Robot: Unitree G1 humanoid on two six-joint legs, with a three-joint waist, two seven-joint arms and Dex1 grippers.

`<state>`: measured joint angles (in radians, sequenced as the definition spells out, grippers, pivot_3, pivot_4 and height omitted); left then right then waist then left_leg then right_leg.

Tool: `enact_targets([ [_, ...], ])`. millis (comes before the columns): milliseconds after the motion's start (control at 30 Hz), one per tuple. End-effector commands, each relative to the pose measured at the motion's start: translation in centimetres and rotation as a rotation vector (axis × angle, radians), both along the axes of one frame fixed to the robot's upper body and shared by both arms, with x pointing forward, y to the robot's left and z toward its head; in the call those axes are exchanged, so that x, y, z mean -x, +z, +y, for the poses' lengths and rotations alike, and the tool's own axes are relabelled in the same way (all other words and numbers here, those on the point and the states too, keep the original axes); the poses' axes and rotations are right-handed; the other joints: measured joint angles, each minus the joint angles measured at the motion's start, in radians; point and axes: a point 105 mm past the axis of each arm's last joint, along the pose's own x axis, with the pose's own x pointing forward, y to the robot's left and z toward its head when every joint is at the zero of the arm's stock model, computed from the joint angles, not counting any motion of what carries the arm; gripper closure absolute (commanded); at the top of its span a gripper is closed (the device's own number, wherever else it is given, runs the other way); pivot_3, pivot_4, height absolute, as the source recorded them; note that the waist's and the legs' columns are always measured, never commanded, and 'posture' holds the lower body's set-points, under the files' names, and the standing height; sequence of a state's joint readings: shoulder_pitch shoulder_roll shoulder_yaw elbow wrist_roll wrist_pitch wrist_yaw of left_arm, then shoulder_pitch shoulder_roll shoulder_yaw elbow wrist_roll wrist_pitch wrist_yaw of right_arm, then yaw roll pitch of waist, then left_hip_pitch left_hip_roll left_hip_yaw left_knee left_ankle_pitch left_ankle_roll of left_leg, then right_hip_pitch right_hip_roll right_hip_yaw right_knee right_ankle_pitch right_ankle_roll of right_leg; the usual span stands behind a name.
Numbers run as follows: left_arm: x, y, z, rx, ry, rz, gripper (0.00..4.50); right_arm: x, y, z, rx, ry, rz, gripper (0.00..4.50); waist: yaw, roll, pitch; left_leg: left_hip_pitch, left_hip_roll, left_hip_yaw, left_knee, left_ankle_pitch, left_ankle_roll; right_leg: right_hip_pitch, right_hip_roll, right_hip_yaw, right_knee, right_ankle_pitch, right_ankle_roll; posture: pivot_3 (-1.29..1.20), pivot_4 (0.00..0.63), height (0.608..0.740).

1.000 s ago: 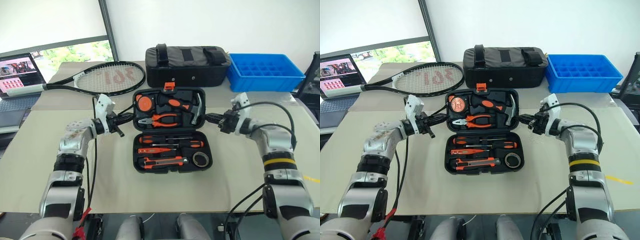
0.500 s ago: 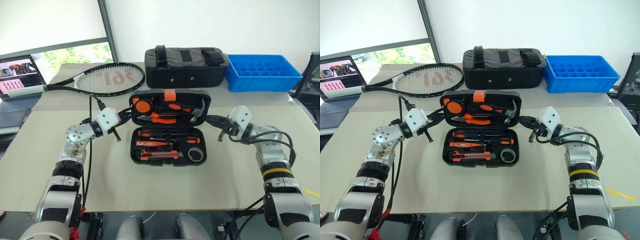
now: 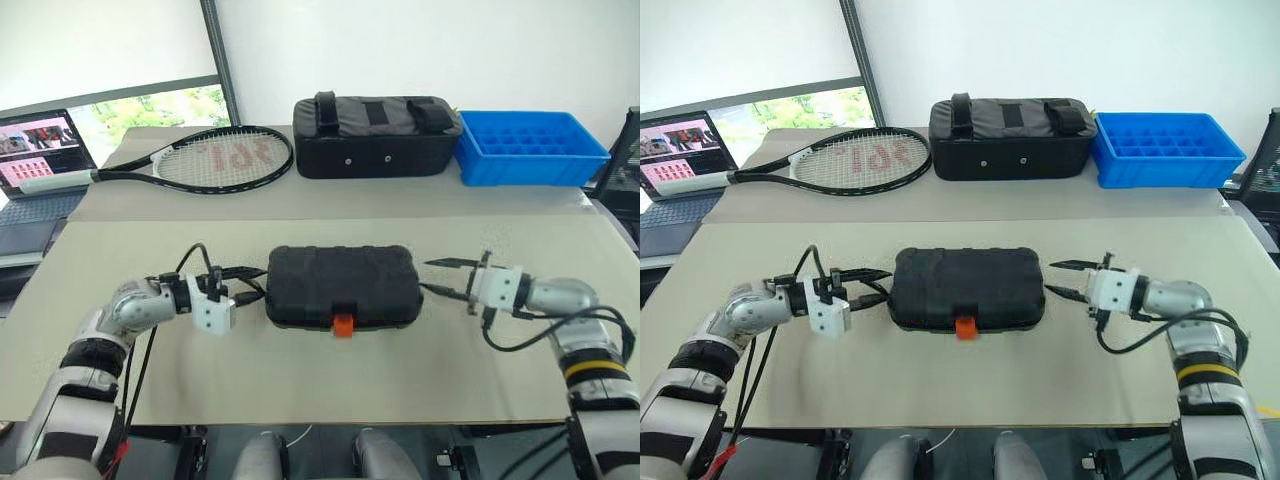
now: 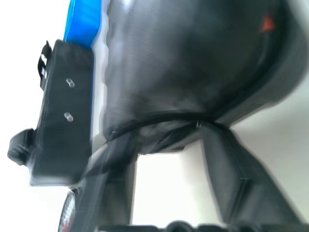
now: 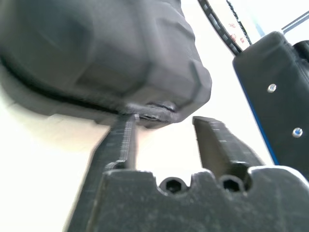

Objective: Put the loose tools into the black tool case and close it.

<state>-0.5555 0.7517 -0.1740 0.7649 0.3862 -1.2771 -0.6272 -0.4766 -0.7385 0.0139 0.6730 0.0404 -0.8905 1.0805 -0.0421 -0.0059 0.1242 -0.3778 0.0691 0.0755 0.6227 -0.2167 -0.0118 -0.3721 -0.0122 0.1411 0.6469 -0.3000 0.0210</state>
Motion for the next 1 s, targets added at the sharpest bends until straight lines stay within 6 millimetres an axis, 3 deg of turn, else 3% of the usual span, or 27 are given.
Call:
enact_targets([
  [33, 2.1, 0.6, 1.8, 0.043, -0.015, -0.045, 1.09, 2.2, 1.0, -2.6, 0.018, -0.038, 0.001, 1.87, -0.001, 0.000, 0.000, 0.004, 0.000, 0.000, 0.000, 0.000, 0.000, 0.003, 0.000, 0.000, 0.000, 0.000, 0.000, 0.00, 0.150, 0.708],
  [100, 2.1, 0.4, 3.1, 0.088, 0.059, -0.023, 1.09, 2.9, 1.2, -3.0, -0.055, -0.081, 0.072, 1.87, -0.001, -0.001, 0.000, 0.009, 0.002, 0.003, -0.002, -0.002, 0.002, 0.008, -0.003, 0.000, -0.001, -0.002, 0.000, 0.00, 0.150, 0.708],
  [200, 1.4, -0.3, 5.2, 0.126, 0.196, 0.039, 1.09, 4.5, 1.4, -1.9, -0.176, -0.101, 0.234, 1.87, -0.003, -0.001, 0.001, 0.010, 0.002, 0.005, -0.002, -0.002, 0.002, 0.008, -0.004, 0.000, 0.000, -0.002, 0.000, 0.00, 0.150, 0.708],
  [300, -2.1, 1.1, 6.2, 0.358, 0.405, 0.153, 1.09, 8.2, 0.1, 1.9, -0.220, -0.026, 0.542, 1.87, -0.002, -0.001, 0.000, 0.010, 0.005, 0.008, -0.001, -0.002, 0.002, 0.012, -0.004, 0.000, 0.001, -0.002, 0.000, 0.00, 0.150, 0.708],
  [400, -4.5, 3.3, 4.4, 0.548, 0.400, 0.318, 1.09, 10.6, -1.5, 5.0, -0.202, 0.032, 0.768, 1.87, 0.006, -0.003, -0.001, 0.008, 0.004, 0.008, 0.003, -0.002, 0.002, 0.009, -0.003, -0.007, 0.002, -0.004, 0.003, 0.00, 0.150, 0.708],
  [533, -5.6, 5.6, 1.1, 0.649, 0.290, 0.486, 1.09, 10.8, -2.6, 6.8, -0.132, 0.078, 0.851, 1.87, 0.012, -0.005, -0.002, -0.002, 0.007, 0.006, 0.006, -0.001, 0.000, 0.002, -0.002, -0.017, 0.002, -0.007, 0.009, 0.00, 0.150, 0.708],
  [633, -5.6, 6.7, -1.8, 0.649, 0.184, 0.583, 1.09, 8.9, -3.4, 7.2, -0.079, 0.061, 0.819, 1.87, 0.005, -0.005, -0.002, -0.004, 0.007, 0.005, 0.006, -0.001, 0.001, 0.002, -0.001, -0.017, 0.001, -0.007, 0.008, 0.00, 0.150, 0.708],
  [700, -5.4, 6.8, -3.6, 0.600, 0.124, 0.611, 1.09, 5.7, -3.4, 6.8, -0.077, -0.023, 0.697, 1.87, 0.005, -0.004, -0.002, -0.004, 0.008, 0.003, 0.006, -0.001, 0.001, 0.002, 0.000, -0.017, 0.001, -0.007, 0.008, 0.00, 0.150, 0.708],
  [833, -5.3, 6.9, -5.6, 0.551, 0.064, 0.645, 1.09, -0.9, -0.8, 5.3, -0.157, -0.201, 0.439, 1.87, -0.003, -0.005, -0.001, -0.002, 0.008, 0.002, 0.006, -0.001, 0.001, 0.002, 0.003, -0.016, 0.001, -0.006, 0.007, 0.00, 0.150, 0.708],
  [1000, -5.0, 5.2, -7.0, 0.480, 0.039, 0.684, 1.09, -4.9, 1.5, 3.2, -0.224, -0.330, 0.258, 1.87, 0.000, -0.004, -0.002, -0.003, 0.007, 0.001, 0.005, 0.002, -0.003, 0.001, 0.003, -0.015, 0.001, -0.003, 0.001, 0.00, 0.150, 0.708],
])
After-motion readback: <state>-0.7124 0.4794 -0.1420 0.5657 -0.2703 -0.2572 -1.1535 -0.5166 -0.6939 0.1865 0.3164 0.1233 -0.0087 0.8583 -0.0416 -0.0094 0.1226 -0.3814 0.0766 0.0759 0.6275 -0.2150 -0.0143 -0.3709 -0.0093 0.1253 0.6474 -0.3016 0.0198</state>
